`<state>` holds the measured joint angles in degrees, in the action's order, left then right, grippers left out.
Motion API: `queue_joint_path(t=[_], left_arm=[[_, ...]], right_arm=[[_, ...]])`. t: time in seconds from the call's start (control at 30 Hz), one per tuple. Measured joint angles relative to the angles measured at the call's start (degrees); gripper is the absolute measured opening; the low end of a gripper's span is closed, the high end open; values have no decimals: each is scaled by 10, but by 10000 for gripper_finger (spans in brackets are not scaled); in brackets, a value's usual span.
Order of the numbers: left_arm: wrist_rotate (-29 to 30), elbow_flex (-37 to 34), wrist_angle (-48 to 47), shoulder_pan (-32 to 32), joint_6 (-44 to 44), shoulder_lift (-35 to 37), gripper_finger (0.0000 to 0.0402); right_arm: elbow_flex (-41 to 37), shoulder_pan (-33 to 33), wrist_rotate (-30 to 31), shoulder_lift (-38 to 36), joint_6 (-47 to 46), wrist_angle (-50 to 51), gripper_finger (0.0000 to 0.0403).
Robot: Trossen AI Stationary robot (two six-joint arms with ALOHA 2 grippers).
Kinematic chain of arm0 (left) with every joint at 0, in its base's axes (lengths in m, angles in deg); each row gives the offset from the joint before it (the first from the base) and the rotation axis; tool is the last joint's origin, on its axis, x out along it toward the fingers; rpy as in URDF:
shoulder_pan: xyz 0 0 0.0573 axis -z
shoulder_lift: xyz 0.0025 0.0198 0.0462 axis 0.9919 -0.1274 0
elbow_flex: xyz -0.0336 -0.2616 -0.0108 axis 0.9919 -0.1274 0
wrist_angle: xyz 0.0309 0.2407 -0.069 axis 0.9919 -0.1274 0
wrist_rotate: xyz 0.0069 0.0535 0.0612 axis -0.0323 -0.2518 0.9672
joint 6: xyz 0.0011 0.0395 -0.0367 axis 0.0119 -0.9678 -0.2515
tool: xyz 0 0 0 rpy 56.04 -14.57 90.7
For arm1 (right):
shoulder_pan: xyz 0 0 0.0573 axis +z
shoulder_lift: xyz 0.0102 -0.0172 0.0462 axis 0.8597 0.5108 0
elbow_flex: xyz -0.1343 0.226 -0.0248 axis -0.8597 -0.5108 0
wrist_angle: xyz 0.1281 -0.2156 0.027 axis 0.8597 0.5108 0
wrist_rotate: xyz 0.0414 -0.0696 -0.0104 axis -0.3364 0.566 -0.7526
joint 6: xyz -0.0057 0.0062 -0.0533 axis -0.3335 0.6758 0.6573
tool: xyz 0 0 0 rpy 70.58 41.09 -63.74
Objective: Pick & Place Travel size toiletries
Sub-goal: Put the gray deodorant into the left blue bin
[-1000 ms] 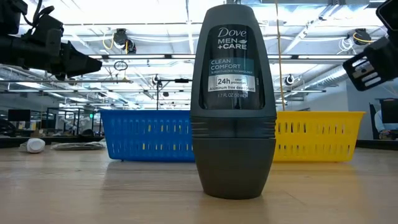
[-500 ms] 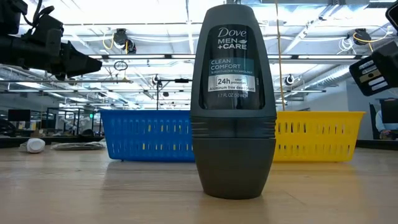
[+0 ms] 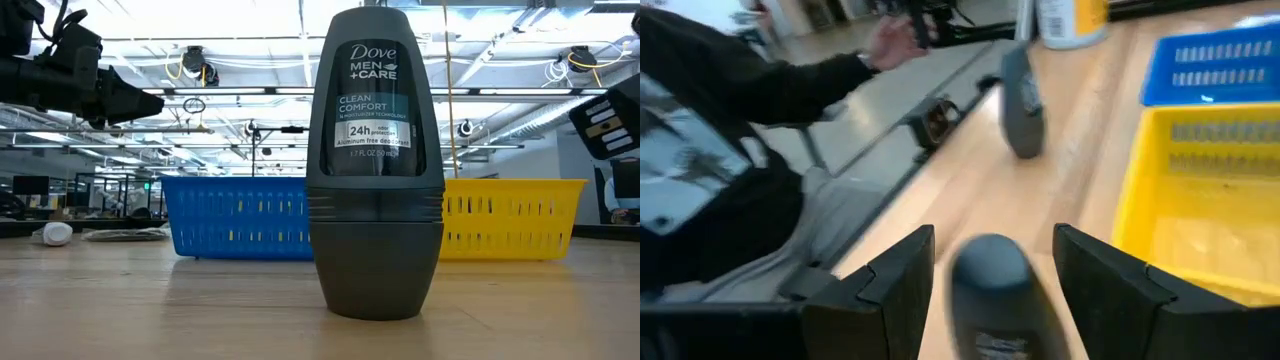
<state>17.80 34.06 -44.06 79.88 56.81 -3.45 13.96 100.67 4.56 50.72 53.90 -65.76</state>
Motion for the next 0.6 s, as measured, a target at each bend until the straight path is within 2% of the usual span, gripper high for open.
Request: queue_joint_path(t=[0.6], left_arm=[[0, 0, 0, 0, 0, 0, 132]], right_arm=[[0, 0, 11, 117, -33, -84, 197]])
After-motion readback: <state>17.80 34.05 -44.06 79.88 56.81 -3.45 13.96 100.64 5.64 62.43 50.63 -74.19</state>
